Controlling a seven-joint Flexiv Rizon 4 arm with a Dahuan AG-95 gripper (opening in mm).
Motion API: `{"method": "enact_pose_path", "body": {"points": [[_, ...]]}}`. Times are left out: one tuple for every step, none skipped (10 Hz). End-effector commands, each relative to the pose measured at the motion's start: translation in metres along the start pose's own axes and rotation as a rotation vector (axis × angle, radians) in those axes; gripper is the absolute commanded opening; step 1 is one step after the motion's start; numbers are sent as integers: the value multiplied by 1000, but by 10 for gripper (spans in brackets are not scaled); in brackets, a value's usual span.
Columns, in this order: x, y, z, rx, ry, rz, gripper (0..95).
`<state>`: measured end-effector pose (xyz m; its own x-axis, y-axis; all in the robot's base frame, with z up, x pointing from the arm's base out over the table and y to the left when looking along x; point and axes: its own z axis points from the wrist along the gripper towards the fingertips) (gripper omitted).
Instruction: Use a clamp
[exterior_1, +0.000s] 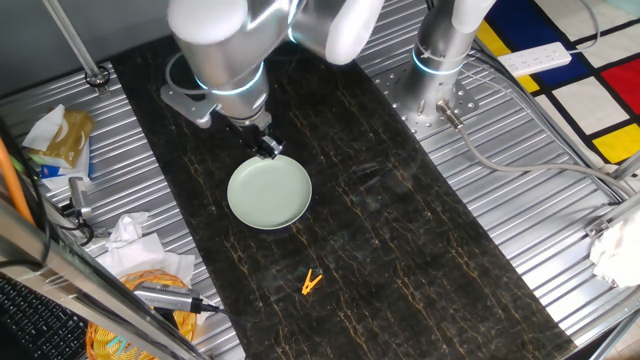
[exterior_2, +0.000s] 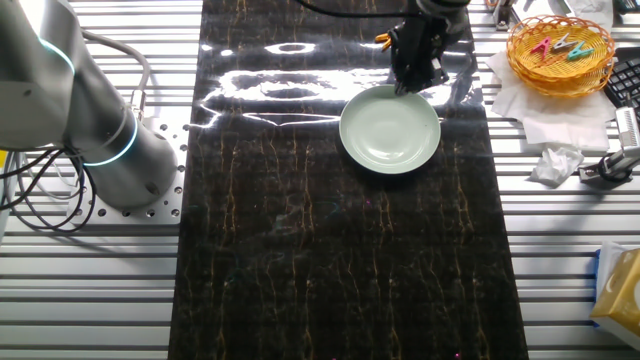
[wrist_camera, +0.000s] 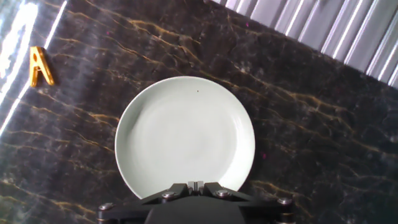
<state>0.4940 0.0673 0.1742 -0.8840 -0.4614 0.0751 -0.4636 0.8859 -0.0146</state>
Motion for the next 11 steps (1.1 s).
{"method": "enact_pose_path", "body": {"points": [[0, 0, 0, -4, -121, -60, 0], [0, 0, 0, -3, -122, -66, 0], [0, 0, 0, -1, -124, -73, 0], [0, 0, 0, 0, -149, -88, 0], [0, 0, 0, -12, -187, -105, 0], [0, 0, 0, -26, -208, -114, 0], [0, 0, 0, -27, -210, -114, 0], [-2, 7, 4, -29, -222, -112, 0], [-3, 11, 6, -31, -227, -110, 0], [-6, 21, 8, -32, -229, -104, 0], [-10, 30, 9, -32, -229, -100, 0]]}}
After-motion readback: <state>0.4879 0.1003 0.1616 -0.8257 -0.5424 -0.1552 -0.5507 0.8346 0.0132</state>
